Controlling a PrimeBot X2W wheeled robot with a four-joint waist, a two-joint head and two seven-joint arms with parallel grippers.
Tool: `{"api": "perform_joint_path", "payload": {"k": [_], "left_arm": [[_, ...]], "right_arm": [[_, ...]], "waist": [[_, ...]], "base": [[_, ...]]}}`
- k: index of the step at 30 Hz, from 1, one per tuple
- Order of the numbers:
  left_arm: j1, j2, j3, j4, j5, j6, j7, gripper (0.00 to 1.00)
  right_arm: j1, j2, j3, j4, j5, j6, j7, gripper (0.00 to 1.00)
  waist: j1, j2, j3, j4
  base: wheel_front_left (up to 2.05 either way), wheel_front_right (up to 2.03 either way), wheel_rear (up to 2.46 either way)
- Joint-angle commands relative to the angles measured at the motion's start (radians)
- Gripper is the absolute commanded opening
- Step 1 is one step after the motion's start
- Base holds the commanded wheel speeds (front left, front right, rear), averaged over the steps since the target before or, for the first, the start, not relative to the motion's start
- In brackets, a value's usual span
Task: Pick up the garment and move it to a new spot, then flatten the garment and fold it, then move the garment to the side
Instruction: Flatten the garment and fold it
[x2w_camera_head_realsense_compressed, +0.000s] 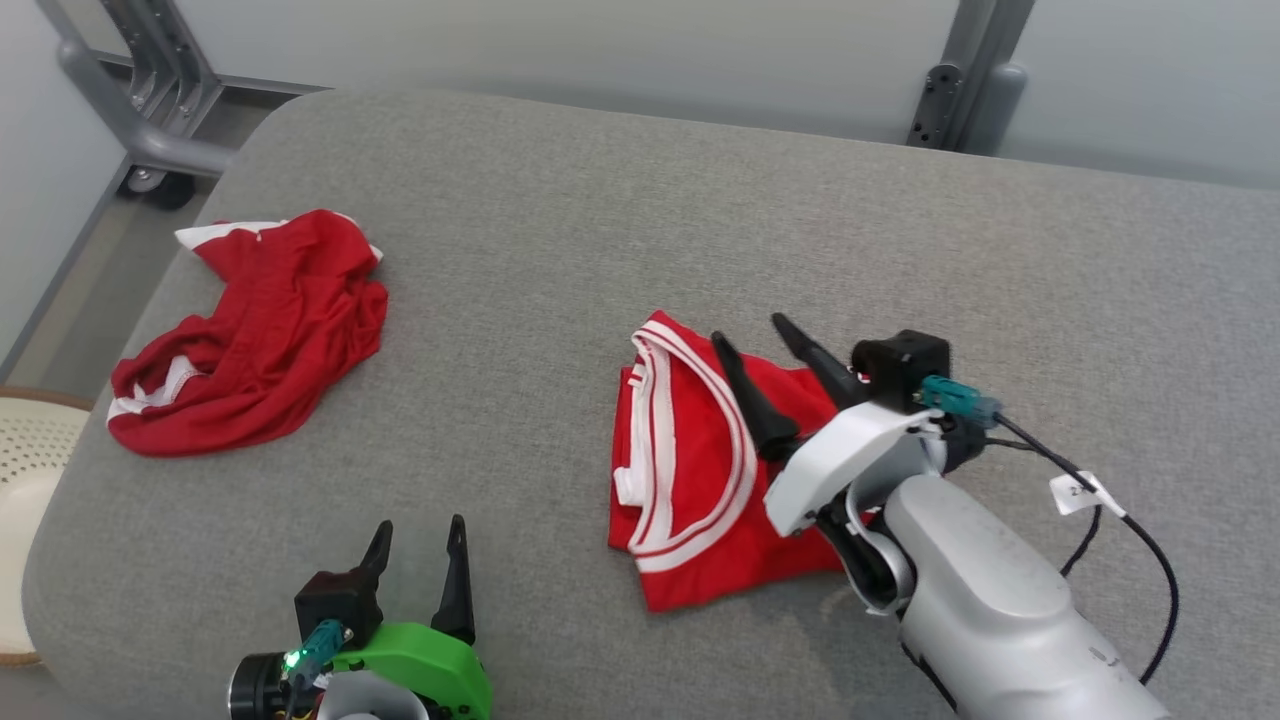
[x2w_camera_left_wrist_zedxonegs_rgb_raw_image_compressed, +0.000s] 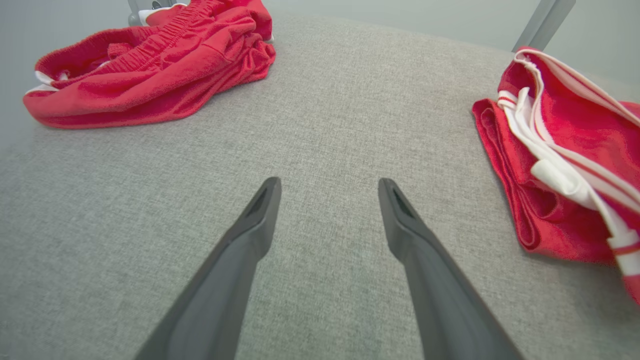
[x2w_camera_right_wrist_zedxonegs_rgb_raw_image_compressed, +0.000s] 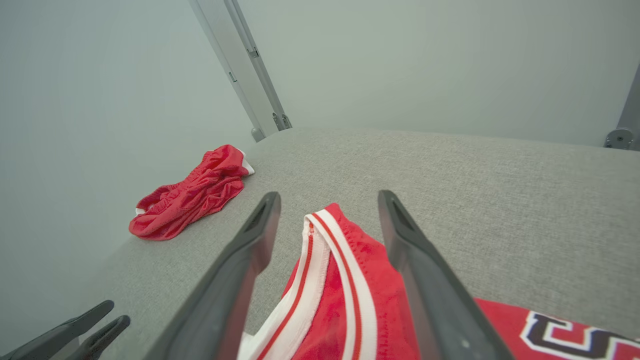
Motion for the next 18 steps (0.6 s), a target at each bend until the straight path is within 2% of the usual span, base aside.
{"api": "perform_joint_path", "payload": {"k": [1,6,8,10,18], "left_arm": [[-0.015,0.004,0.008,-0.007,0.009,0.002,0.000,1.00],[-0.027,0.004,0.032,-0.019,0.024,0.002,0.001,1.00],[-0.033,0.004,0.044,-0.026,0.032,0.003,0.001,1.00],[-0.037,0.004,0.057,-0.030,0.037,0.002,0.000,1.00],[-0.038,0.004,0.112,-0.036,0.060,-0.005,0.001,1.00]], "right_arm": [[0.029,-0.007,-0.052,-0.010,-0.041,0.000,-0.004,1.00],[0.098,-0.005,-0.268,-0.066,-0.203,0.000,-0.004,1.00],[0.124,-0.004,-0.336,-0.098,-0.290,0.000,-0.004,1.00],[0.159,-0.005,-0.399,-0.121,-0.329,0.000,-0.004,1.00],[0.238,-0.005,-0.497,-0.165,-0.418,0.000,-0.004,1.00]], "waist": [[0.0000,0.0000,0.003,-0.050],[0.0000,0.0000,0.006,-0.120],[0.0000,0.0000,0.009,-0.149],[0.0000,0.0000,0.011,-0.176],[0.0000,0.0000,0.017,-0.270]], "base": [[0.00,0.00,0.00],[0.00,0.00,0.00],[0.00,0.00,0.00],[0.00,0.00,0.00],[0.00,0.00,0.00]]}}
